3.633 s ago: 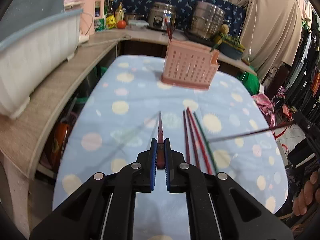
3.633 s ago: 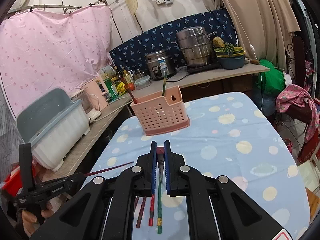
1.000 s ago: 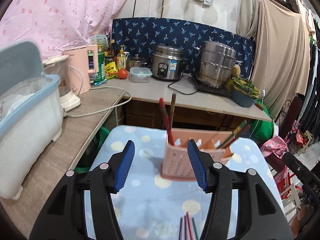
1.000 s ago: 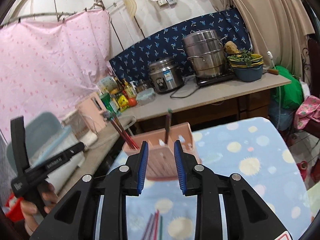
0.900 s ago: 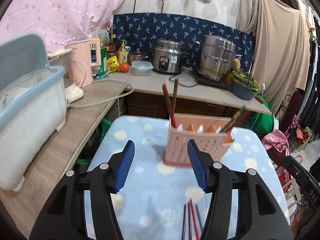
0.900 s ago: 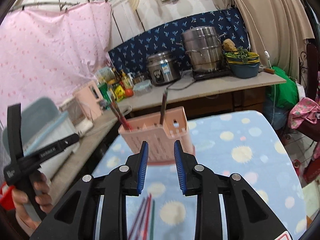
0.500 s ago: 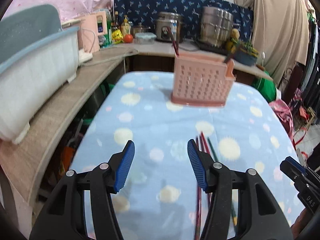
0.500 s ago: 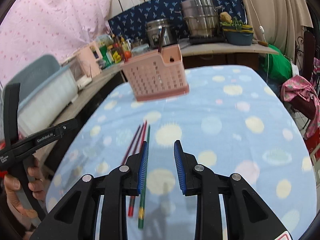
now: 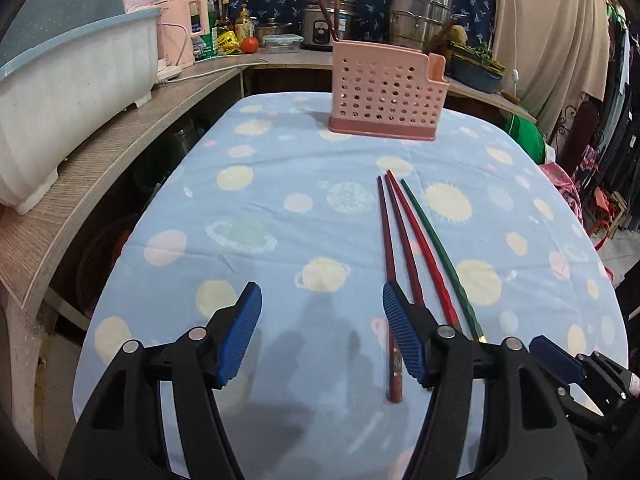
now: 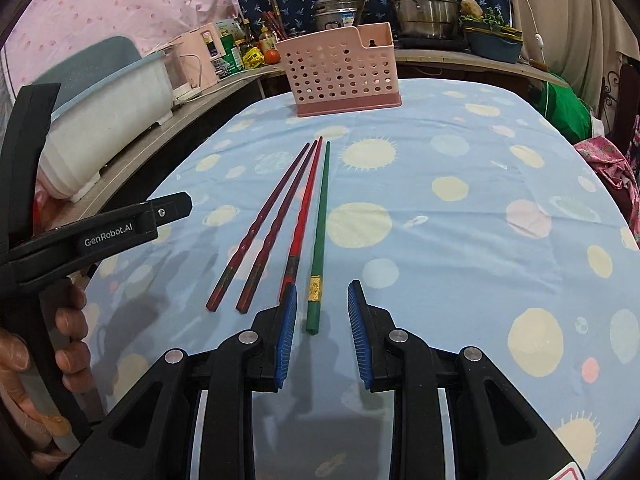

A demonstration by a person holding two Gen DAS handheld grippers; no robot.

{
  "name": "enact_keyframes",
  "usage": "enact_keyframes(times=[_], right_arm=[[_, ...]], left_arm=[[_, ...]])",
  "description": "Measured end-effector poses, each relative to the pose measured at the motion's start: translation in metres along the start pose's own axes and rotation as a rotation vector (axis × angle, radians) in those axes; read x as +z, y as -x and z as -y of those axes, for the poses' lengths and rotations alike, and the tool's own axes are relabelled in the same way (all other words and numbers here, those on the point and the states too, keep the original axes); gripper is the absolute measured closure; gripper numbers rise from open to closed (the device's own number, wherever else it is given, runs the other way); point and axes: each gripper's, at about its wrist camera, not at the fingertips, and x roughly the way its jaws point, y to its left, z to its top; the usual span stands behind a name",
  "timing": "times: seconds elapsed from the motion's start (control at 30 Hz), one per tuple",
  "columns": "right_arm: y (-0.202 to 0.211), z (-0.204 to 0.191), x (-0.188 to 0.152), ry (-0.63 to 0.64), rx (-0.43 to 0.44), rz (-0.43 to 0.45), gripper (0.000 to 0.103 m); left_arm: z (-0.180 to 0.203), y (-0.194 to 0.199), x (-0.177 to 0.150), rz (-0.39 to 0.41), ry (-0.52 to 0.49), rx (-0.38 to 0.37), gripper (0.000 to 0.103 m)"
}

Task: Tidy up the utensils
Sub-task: 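Move both open tools back down to the remaining chopsticks, then close the right tool on the green gold-banded chopstick while the left tool grasps a dark red chopstick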

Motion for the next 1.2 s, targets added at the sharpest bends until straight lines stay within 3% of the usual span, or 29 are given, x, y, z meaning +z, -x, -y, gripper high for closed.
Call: enact_keyframes(times=[0.13,0.67,0.9,1.07,1.2], right_arm=[[-0.002,-0.005,-0.004,0.003,0.002,-0.006,0.077],[-0.017,-0.007,-0.007,-0.014,-0.006,-0.033,0.077],[-0.023,-0.007,-0.009,0.0,-0.033,-0.037,0.082],[-0.024,-0.005,-0.009,0.003,-0.06,-0.031,0.094],[-0.024,-0.002,-0.01,-0.006,-0.057,-0.028,0.096]], left_arm=[[0.004,0.002,-0.009,-0.007,-0.017,-0.003,0.038],[0.012,-0.004,-0.036,-0.064,-0.058,-0.023,0.038],[0.018,-0.007,-0.039,-0.076,-0.075,-0.034,0.038],[0.02,-0.01,-0.041,-0.086,-0.076,-0.035,0.038],[0.021,-0.014,-0.042,-0.094,-0.078,-0.028,0.038]])
